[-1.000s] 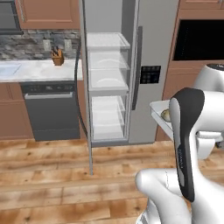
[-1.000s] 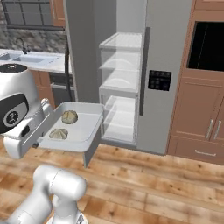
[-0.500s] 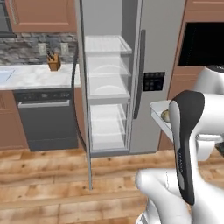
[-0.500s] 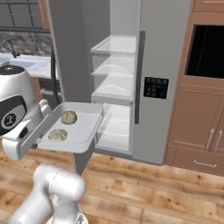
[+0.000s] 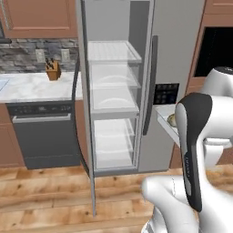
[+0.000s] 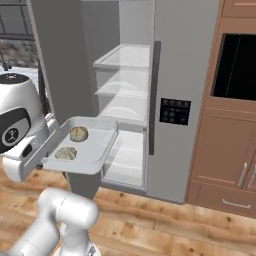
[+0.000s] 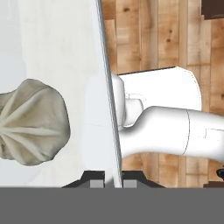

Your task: Place two dumplings into each of the tupperware containers and then place the containers in the fridge.

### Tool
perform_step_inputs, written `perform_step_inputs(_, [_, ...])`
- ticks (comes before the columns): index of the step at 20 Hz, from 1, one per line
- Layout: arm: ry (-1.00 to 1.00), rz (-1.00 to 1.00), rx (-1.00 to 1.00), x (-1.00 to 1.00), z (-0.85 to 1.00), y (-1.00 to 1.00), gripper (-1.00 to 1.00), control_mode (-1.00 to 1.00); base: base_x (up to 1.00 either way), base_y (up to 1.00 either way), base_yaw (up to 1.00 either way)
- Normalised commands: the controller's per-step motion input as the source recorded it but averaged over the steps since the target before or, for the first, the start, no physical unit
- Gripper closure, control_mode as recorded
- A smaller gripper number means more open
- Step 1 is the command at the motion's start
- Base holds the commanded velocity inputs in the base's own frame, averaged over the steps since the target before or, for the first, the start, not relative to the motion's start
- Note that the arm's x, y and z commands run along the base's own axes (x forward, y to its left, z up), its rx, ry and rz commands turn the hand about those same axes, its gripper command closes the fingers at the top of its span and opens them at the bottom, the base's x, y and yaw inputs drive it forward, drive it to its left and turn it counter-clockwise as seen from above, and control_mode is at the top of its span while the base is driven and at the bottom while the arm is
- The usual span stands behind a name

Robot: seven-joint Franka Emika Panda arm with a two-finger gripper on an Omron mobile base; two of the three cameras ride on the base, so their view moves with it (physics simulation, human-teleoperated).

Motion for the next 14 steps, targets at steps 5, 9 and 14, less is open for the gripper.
perform_step_inputs(5, [0.00,0.00,0.00,0.00,0.00,0.00,1.00,1.00,0.79,-0.17,0.00])
perform_step_inputs(9, [0.00,0.00,0.00,0.00,0.00,0.00,1.00,1.00,0.76,-0.01,-0.02])
perform_step_inputs(14, [0.00,0.00,0.00,0.00,0.00,0.00,1.00,1.00,0.78,0.00,0.00])
